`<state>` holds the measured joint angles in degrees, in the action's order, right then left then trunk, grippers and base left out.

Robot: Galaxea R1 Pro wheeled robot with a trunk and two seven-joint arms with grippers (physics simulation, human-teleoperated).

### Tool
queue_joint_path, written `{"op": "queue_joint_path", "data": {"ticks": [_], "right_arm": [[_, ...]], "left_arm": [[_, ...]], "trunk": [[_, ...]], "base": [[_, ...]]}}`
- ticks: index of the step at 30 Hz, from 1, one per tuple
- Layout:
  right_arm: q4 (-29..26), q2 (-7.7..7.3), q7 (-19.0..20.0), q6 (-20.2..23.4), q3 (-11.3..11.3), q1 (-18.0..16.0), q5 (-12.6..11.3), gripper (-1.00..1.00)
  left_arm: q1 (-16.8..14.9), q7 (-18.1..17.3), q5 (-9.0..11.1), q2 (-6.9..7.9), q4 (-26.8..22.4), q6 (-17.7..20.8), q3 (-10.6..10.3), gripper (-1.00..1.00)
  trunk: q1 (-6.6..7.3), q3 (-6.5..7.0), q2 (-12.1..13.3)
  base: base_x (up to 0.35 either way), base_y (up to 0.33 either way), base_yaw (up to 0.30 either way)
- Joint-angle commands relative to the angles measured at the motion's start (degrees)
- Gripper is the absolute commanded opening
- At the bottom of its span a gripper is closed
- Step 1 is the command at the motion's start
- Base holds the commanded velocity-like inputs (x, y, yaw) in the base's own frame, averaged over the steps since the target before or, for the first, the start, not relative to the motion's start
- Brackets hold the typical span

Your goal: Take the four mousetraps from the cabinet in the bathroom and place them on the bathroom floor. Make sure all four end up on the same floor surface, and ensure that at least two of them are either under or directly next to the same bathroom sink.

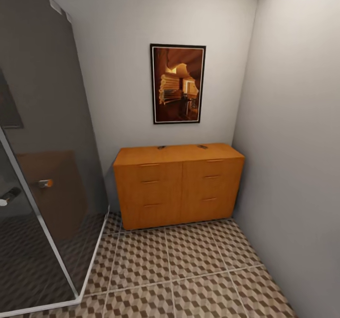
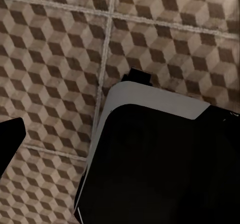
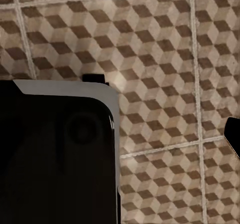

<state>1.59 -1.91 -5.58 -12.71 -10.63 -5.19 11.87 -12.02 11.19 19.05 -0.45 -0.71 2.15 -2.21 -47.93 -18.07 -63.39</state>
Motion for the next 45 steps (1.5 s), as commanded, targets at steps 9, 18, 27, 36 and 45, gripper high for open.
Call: {"op": "queue_joint_path", "data": {"ticks": [9, 18, 27, 36, 45], "right_arm": [[0.17, 0.03, -0.22, -0.3, -0.45, -0.08, 0.69, 1.0], [0.17, 0.06, -0.22, -0.3, -0.43, -0.05, 0.69, 1.0], [0.17, 0.07, -0.22, -0.3, -0.45, -0.08, 0.69, 1.0], [0.17, 0.06, -0.22, -0.3, -0.43, -0.08, 0.69, 1.0], [0.17, 0.02, -0.22, -0.3, -0.39, -0.07, 0.71, 1.0]], "left_arm": [[-0.02, 0.23, 0.29, 0.01, -0.08, 0.23, -0.25, 1.0], [-0.02, 0.23, 0.35, 0.01, -0.08, 0.2, -0.18, 1.0], [-0.02, 0.23, 0.32, 0.07, -0.08, 0.1, -0.16, 1.0], [-0.02, 0.23, 0.3, 0.1, -0.08, -0.02, -0.16, 1.0], [-0.02, 0.23, 0.26, 0.17, -0.08, -0.04, -0.16, 1.0]], "trunk": [[-0.04, -0.07, -0.04], [-0.04, -0.07, -0.04], [-0.04, -0.07, -0.04], [-0.04, -0.07, -0.04], [-0.04, -0.07, -0.04]], "base": [[0.325, 0.0, 0.0], [0.325, 0.0, 0.0], [0.325, 0.0, 0.0], [0.325, 0.0, 0.0], [0.325, 0.0, 0.0]]}}
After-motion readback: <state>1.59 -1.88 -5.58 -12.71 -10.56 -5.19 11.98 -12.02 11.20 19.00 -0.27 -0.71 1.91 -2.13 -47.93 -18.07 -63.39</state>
